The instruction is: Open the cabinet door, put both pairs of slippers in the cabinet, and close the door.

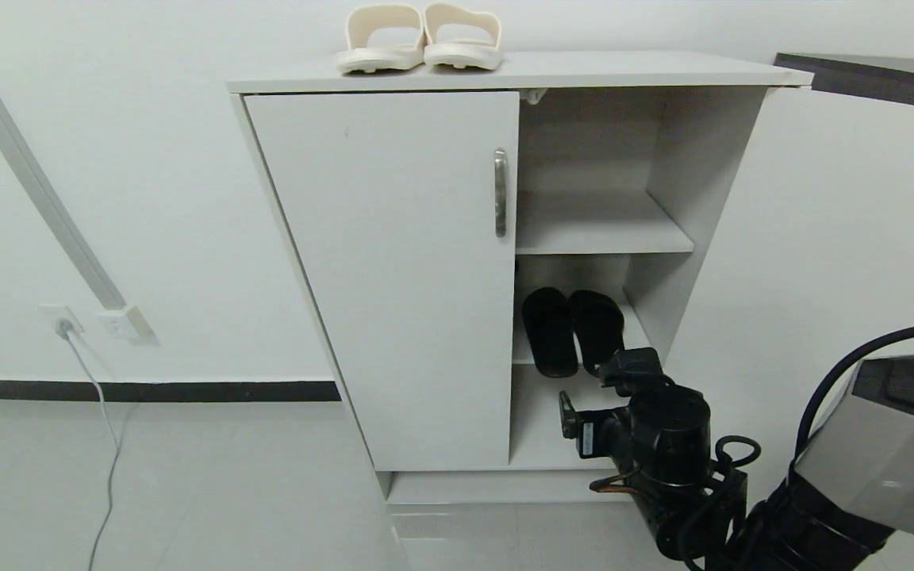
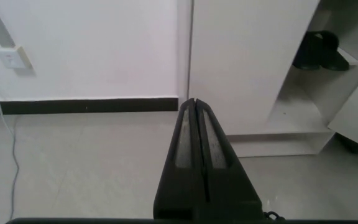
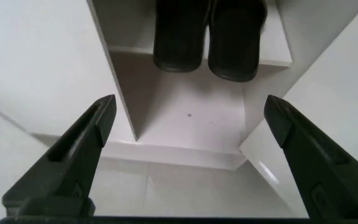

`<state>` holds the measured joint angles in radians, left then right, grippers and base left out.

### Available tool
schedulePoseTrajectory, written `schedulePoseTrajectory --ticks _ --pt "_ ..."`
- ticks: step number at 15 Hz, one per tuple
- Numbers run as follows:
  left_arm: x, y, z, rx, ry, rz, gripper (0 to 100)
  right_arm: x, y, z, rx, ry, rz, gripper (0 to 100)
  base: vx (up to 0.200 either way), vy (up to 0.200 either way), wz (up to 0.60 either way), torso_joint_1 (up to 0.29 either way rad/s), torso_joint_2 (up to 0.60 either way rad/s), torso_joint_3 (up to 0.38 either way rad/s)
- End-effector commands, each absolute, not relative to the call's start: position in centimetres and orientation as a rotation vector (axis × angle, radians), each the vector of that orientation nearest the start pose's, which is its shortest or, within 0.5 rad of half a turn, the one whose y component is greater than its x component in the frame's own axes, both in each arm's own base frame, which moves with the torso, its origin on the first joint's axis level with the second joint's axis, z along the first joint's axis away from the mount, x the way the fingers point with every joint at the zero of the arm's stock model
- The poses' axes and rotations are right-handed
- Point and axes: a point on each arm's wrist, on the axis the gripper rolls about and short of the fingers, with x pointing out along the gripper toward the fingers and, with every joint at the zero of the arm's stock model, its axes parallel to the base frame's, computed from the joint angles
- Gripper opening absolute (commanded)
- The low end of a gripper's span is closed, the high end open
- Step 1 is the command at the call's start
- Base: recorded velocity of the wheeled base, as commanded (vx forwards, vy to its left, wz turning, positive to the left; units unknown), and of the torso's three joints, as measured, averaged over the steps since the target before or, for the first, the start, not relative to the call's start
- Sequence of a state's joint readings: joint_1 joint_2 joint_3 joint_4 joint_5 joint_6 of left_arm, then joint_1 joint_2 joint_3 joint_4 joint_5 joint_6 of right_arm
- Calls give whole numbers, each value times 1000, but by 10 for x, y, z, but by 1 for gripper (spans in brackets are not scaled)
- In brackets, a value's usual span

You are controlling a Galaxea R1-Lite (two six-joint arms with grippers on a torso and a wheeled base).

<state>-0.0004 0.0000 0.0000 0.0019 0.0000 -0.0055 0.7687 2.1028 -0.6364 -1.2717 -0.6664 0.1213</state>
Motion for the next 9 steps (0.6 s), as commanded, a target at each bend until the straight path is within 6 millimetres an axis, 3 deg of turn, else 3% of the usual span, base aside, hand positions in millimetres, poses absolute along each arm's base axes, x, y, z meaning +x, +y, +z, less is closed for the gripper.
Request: schedulePoseTrajectory --ticks 1,9 --pt "-23 0 75 -6 3 0 0 255 228 73 -8 154 96 100 0 200 0 2 2 2" --pt "-23 0 75 -6 3 -2 0 253 229 74 -5 152 104 100 0 200 0 0 1 3"
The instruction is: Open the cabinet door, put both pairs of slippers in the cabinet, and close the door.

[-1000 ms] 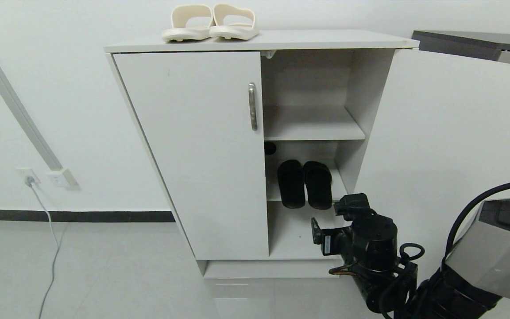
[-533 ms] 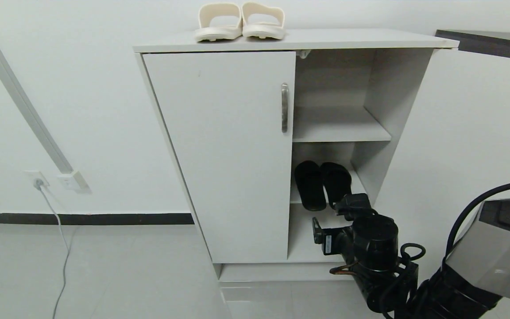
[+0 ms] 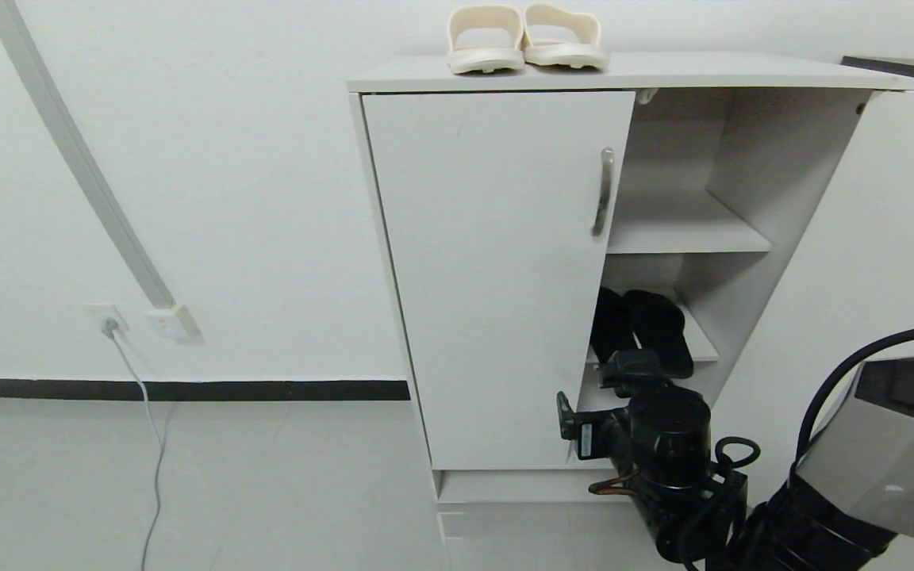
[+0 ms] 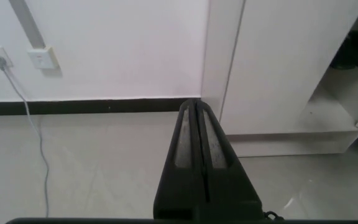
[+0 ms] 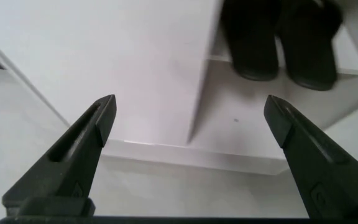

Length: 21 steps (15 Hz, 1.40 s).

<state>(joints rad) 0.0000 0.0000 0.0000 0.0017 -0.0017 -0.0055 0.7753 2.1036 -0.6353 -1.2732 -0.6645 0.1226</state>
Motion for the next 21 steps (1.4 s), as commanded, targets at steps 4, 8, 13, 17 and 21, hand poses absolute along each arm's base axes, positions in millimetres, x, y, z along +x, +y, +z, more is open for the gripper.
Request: schedulePoseTrajectory --ticks 4,8,13,17,21 --pt "-23 0 75 -6 3 0 0 246 223 69 -46 139 167 100 0 150 0 4 3 3" --pt "-23 0 75 -6 3 2 0 245 223 66 -51 118 178 100 0 0 0 0 0 0" --pt "-23 0 75 -6 3 0 0 245 223 64 -63 121 177 100 0 0 0 0 0 0" --pt "-23 0 75 -5 3 0 0 247 224 58 -73 103 173 100 0 0 0 0 0 0" --pt "-23 0 75 -5 3 0 0 248 224 58 -76 100 173 100 0 0 0 1 -127 -218"
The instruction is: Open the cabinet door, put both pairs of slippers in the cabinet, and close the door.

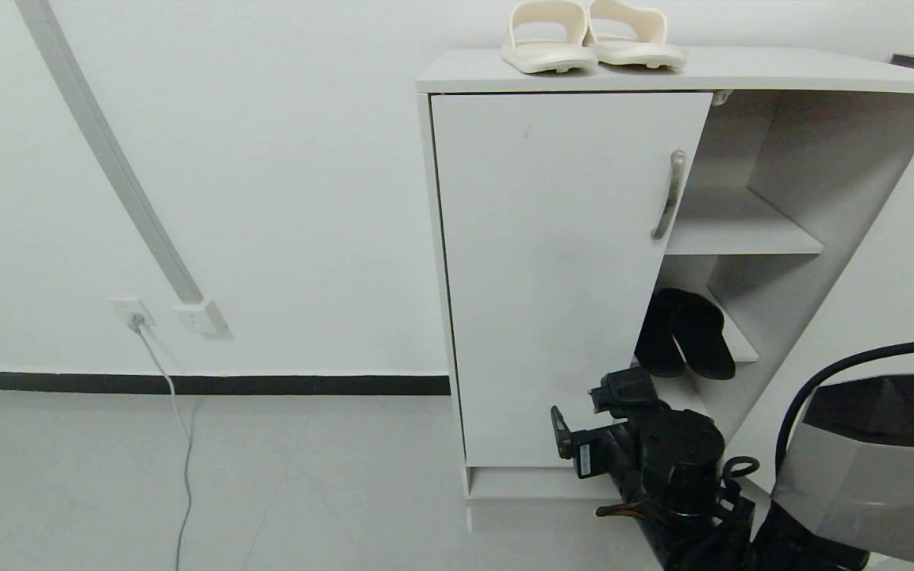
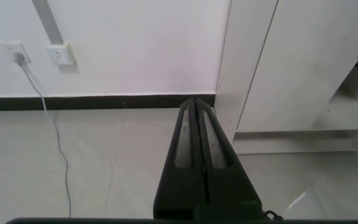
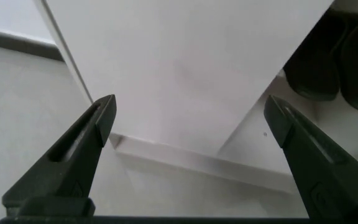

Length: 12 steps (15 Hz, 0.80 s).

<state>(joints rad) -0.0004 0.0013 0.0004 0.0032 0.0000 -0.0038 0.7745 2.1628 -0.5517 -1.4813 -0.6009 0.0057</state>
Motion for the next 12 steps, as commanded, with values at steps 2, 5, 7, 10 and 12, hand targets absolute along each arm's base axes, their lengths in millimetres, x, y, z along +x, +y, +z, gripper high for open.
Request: schedulePoseTrajectory --ticks 2,5,7,10,12 --pt "-23 0 75 -5 3 0 0 248 224 58 -76 100 171 100 0 0 0 34 -483 -371" --pt "-23 0 75 -5 3 0 0 248 224 58 -76 100 173 100 0 0 0 53 -487 -362" --pt "-23 0 75 -5 3 0 0 248 224 58 -76 100 173 100 0 0 0 105 -459 -354" --pt "-23 0 75 -5 3 0 0 248 224 58 -76 100 173 100 0 0 0 129 -465 -339" --pt "-23 0 75 -5 3 0 0 248 224 58 -76 100 173 100 0 0 0 156 -476 -330"
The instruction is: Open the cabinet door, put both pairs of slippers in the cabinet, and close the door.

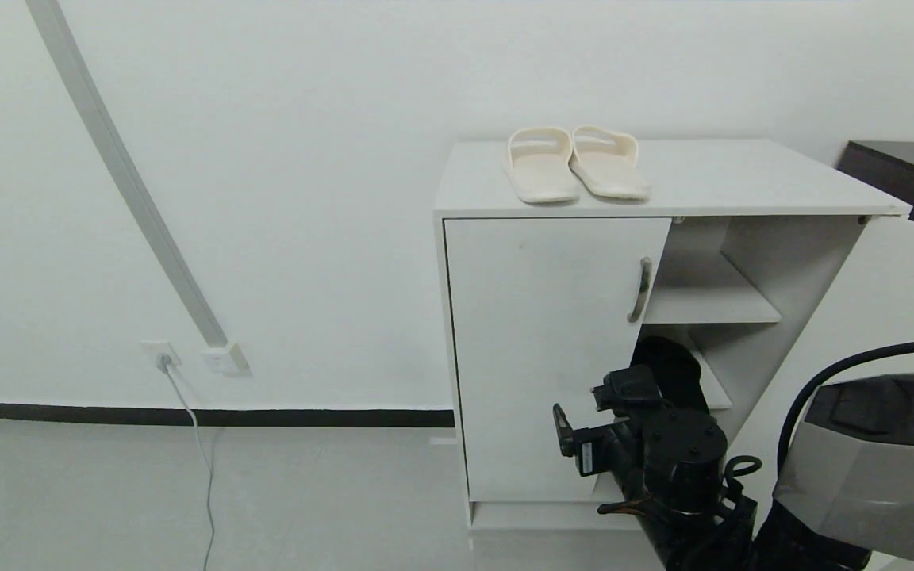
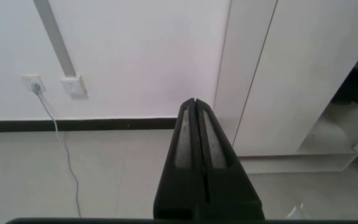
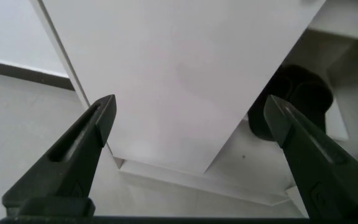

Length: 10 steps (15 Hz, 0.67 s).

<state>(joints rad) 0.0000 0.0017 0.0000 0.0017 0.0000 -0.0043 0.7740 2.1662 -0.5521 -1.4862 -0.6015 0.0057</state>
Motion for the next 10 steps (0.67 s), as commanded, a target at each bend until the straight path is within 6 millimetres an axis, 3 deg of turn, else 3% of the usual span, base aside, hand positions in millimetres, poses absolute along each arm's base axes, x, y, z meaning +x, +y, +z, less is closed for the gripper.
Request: schedulePoseTrajectory --ticks 1,10 --pt "-23 0 75 -5 3 0 0 248 224 58 -76 100 173 100 0 0 0 163 -476 -320" --pt "-23 0 75 -5 3 -3 0 247 221 55 -82 110 166 100 0 0 0 192 -504 -319"
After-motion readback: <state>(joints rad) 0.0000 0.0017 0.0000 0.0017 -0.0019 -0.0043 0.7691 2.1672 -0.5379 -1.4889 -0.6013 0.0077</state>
